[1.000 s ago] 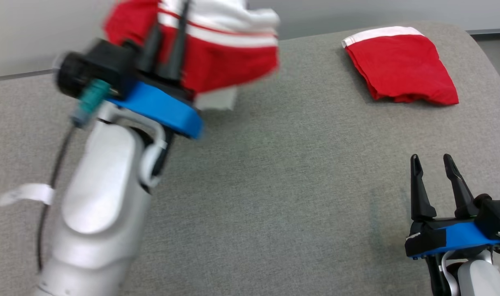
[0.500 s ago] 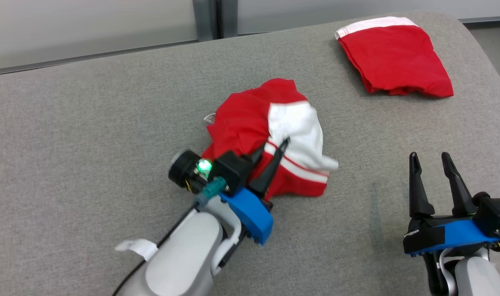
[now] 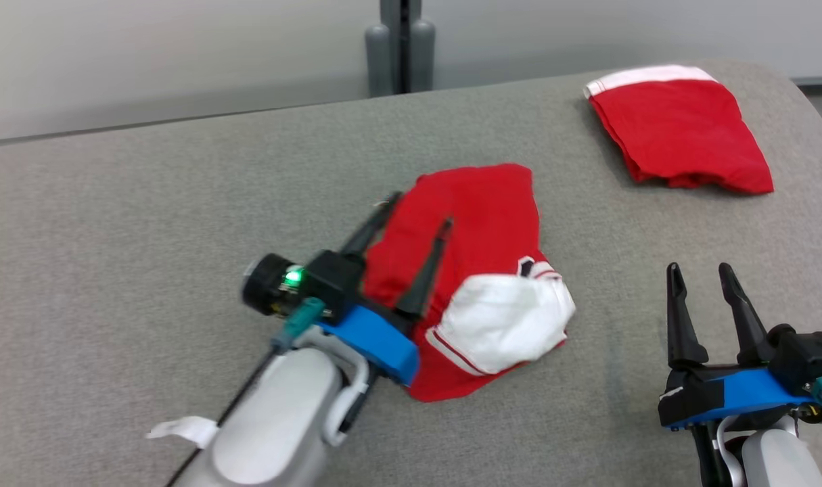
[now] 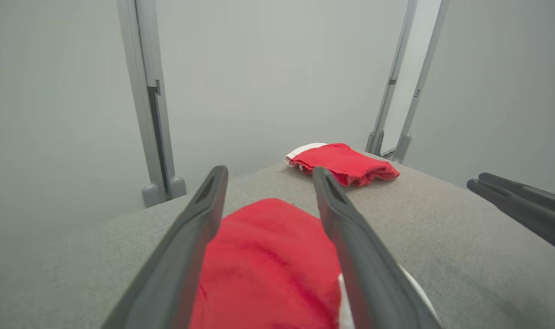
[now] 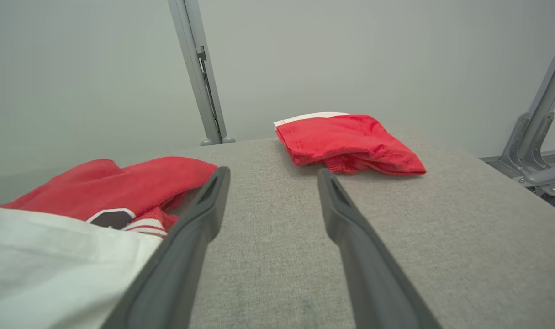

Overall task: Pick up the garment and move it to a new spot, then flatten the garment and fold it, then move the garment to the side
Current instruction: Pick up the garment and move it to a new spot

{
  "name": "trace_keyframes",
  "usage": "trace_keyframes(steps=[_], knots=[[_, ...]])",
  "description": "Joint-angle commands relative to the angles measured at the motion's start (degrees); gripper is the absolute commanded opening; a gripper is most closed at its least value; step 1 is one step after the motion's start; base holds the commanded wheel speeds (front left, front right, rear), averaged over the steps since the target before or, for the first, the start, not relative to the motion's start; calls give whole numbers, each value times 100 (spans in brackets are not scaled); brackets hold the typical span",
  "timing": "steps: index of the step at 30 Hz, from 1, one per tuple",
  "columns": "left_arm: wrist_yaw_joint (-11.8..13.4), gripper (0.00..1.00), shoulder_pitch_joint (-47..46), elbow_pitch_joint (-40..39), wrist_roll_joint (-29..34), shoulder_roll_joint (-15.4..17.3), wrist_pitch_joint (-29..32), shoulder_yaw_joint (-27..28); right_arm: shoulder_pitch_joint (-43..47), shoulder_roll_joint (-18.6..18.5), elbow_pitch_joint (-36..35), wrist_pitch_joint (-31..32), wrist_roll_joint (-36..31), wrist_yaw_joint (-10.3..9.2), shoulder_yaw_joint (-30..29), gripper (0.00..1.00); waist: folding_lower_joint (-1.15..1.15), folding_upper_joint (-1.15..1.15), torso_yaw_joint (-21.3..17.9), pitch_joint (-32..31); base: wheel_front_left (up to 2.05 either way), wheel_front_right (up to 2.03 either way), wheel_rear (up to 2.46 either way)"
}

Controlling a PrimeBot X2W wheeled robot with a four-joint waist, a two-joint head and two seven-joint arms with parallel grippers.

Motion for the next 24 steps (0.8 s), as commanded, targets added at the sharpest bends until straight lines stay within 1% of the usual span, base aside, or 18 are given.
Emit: trace_keyframes(steps=[1, 5, 6, 7, 12, 13, 14, 15, 17, 18, 19, 21, 24], knots=[[93, 100, 44, -39, -68, 134, -65, 163, 43, -7, 8, -27, -32, 1, 7, 100, 0, 0, 68, -58, 0, 0, 0], [293, 100, 291, -149, -190, 428, -128, 580, 112, -7, 35, -29, -43, 1, 22, 100, 0, 0, 243, -206, 0, 0, 0], [293, 100, 291, -149, -190, 428, -128, 580, 112, -7, 35, -29, -43, 1, 22, 100, 0, 0, 243, -206, 0, 0, 0], [343, 100, 354, -183, -224, 506, -133, 684, 121, -7, 39, -25, -48, 1, 33, 100, 0, 0, 284, -238, 0, 0, 0], [544, 100, 818, -389, -369, 869, -162, 1222, 206, -8, 38, 26, -76, 1, 32, 100, 0, 0, 521, -407, 0, 0, 0], [626, 100, 1022, -531, -378, 981, -161, 1446, 260, -8, 34, 46, -94, 1, 17, 100, 0, 0, 612, -471, 0, 0, 0], [626, 100, 1022, -531, -378, 981, -161, 1446, 260, -8, 34, 46, -94, 1, 17, 100, 0, 0, 612, -471, 0, 0, 0], [676, 100, 1263, -662, -396, 1071, -163, 1672, 274, -8, 20, 74, -98, 1, 7, 100, 0, 0, 703, -534, 0, 0, 0], [698, 100, 1374, -733, -401, 1098, -163, 1775, 293, -8, 10, 91, -112, 1, 9, 100, 0, 0, 751, -563, 0, 0, 0], [747, 100, 1593, -860, -412, 1133, -164, 2006, 342, -7, -6, 110, -120, 1, 16, 100, 0, 0, 829, -615, 0, 0, 0], [747, 100, 1593, -860, -412, 1133, -164, 2006, 342, -7, -6, 110, -120, 1, 16, 100, 0, 0, 829, -615, 0, 0, 0], [784, 100, 1904, -1049, -347, 1175, -164, 2282, 409, -8, -44, 159, -128, 1, 9, 100, 0, 0, 947, -693, 0, 0, 0], [759, 100, 2087, -1132, -328, 1195, -160, 2419, 421, -9, -70, 184, -134, 1, 21, 100, 0, 0, 1009, -731, 0, 0, 0]])
